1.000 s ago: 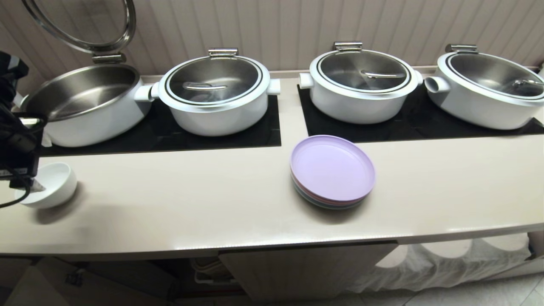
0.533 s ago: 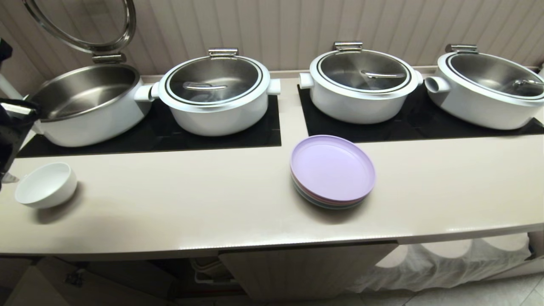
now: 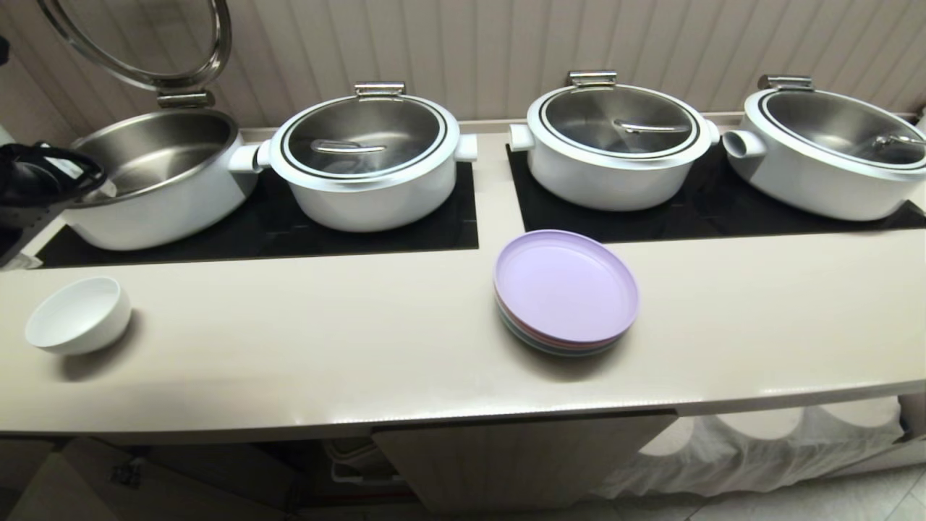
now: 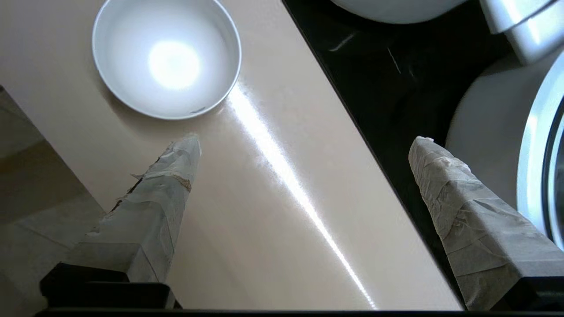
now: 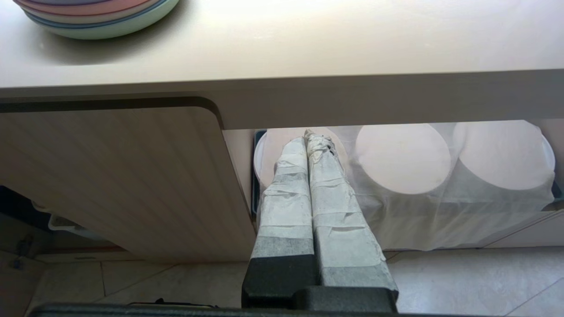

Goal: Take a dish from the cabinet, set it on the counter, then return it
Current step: Pick up the bowl from the table

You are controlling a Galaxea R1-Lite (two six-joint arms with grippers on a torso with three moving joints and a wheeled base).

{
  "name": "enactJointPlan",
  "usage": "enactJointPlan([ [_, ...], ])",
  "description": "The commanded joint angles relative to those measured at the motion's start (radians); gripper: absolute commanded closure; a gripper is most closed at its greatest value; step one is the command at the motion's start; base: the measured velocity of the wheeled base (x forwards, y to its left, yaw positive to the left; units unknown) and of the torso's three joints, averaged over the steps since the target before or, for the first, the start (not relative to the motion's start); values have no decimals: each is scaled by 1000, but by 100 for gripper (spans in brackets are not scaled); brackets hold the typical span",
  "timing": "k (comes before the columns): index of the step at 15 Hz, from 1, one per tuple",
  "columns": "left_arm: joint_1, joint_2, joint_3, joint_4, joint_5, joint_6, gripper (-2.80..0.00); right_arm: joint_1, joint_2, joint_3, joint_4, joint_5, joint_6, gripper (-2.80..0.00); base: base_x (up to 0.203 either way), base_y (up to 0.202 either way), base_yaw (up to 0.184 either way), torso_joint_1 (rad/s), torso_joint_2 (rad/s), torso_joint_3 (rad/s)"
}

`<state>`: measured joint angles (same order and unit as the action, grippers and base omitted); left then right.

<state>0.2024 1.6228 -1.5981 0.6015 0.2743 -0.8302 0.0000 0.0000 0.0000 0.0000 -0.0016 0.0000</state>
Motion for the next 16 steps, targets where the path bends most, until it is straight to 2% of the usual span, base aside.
enactJointPlan([
  [1, -8, -65, 108, -96, -18, 149, -164, 0, 0, 0, 0, 0, 0, 0, 0, 0, 0, 0, 0, 0],
  [2, -12, -88, 165, -165, -33, 225, 0, 0, 0, 0, 0, 0, 0, 0, 0, 0, 0, 0, 0, 0],
  [4, -20, -133, 254, -271, -68, 352, 0, 0, 0, 0, 0, 0, 0, 0, 0, 0, 0, 0, 0, 0],
  [5, -31, -152, 276, -296, -84, 401, 0, 0, 0, 0, 0, 0, 0, 0, 0, 0, 0, 0, 0, 0],
  [6, -49, -163, 285, -300, -88, 422, 0, 0, 0, 0, 0, 0, 0, 0, 0, 0, 0, 0, 0, 0],
  [11, -146, -213, 329, -297, -87, 488, 0, 1, 0, 0, 0, 0, 0, 0, 0, 0, 0, 0, 0, 0],
  [16, -235, -268, 366, -296, -86, 496, 0, 1, 0, 0, 0, 0, 0, 0, 0, 0, 0, 0, 0, 0],
])
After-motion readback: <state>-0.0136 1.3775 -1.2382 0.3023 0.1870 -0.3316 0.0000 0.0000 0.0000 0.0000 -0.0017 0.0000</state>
